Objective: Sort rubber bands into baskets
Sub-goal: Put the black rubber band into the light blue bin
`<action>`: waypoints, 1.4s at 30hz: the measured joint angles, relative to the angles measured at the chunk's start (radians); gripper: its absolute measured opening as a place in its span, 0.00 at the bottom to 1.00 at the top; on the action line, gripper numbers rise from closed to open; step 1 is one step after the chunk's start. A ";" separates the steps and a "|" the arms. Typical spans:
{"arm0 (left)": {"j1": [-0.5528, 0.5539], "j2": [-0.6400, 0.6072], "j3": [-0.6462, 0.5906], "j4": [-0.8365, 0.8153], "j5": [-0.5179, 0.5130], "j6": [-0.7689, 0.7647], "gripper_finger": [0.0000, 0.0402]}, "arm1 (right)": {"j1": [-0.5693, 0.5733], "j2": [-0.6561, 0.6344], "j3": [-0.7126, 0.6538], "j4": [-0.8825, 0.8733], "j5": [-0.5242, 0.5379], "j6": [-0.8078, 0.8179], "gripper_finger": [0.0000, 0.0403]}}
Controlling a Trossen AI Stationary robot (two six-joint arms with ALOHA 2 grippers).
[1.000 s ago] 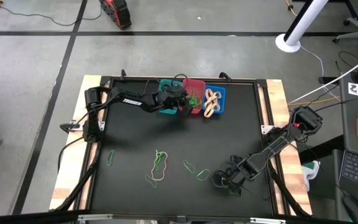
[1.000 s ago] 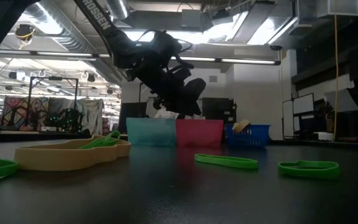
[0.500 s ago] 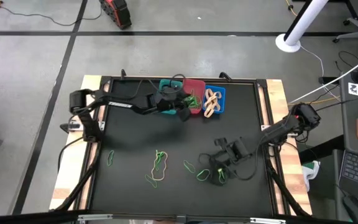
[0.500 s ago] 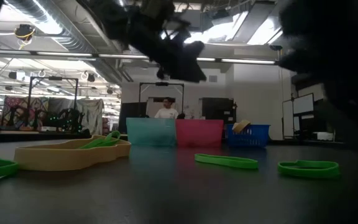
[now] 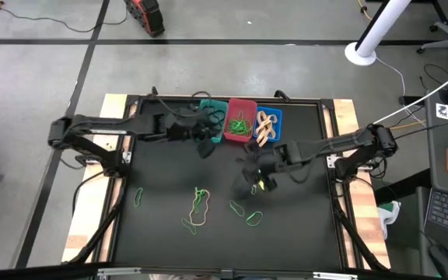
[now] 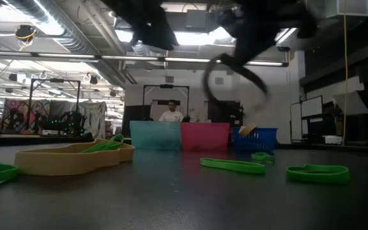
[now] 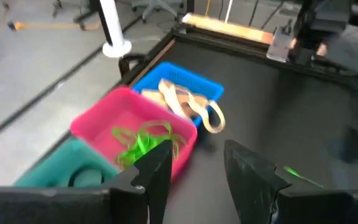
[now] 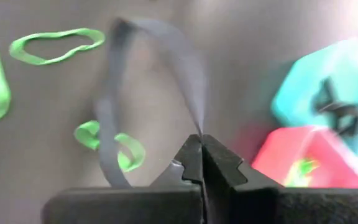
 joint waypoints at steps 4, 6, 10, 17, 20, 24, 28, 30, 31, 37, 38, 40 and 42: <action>-0.037 -0.092 0.000 -0.144 0.000 -0.093 0.36 | -0.085 0.000 0.001 0.131 0.000 -0.144 0.00; -0.061 -0.128 0.000 -0.212 0.000 -0.132 0.36 | -0.128 0.000 0.001 0.204 0.000 -0.199 0.00; -0.116 -0.180 0.000 -0.337 0.000 -0.193 0.36 | -0.215 0.000 0.001 0.338 -0.027 -0.286 0.00; -0.198 -0.192 0.000 -0.425 0.000 -0.303 0.36 | -0.367 0.014 0.000 0.512 -0.234 -0.327 0.00; -0.225 -0.187 0.000 -0.420 -0.001 -0.334 0.36 | -0.426 0.039 0.001 0.584 -0.288 -0.327 0.00; -0.252 -0.188 0.000 -0.417 -0.004 -0.356 0.36 | -0.492 0.097 0.000 0.685 -0.346 -0.327 0.00; -0.270 -0.185 0.000 -0.417 -0.007 -0.356 0.36 | -0.540 0.177 -0.001 0.778 -0.374 -0.327 0.01; -0.276 -0.182 0.000 -0.417 -0.007 -0.357 0.36 | -0.556 0.221 0.001 0.838 -0.377 -0.326 0.01; -0.279 -0.180 0.000 -0.417 -0.007 -0.357 0.36 | -0.565 0.238 0.000 0.849 -0.378 -0.326 0.01; -0.282 -0.165 0.000 -0.423 -0.007 -0.391 0.36 | -0.591 0.340 0.000 0.938 -0.378 -0.326 0.01; -0.282 -0.164 0.000 -0.428 -0.007 -0.411 0.36 | -0.591 0.351 0.000 0.938 -0.378 -0.326 0.01; -0.282 -0.159 0.000 -0.443 -0.003 -0.469 0.36 | -0.590 0.372 0.000 0.952 -0.367 -0.326 0.01; -0.282 -0.157 0.000 -0.495 0.014 -0.554 0.36 | -0.589 0.388 0.000 0.964 -0.346 -0.326 0.01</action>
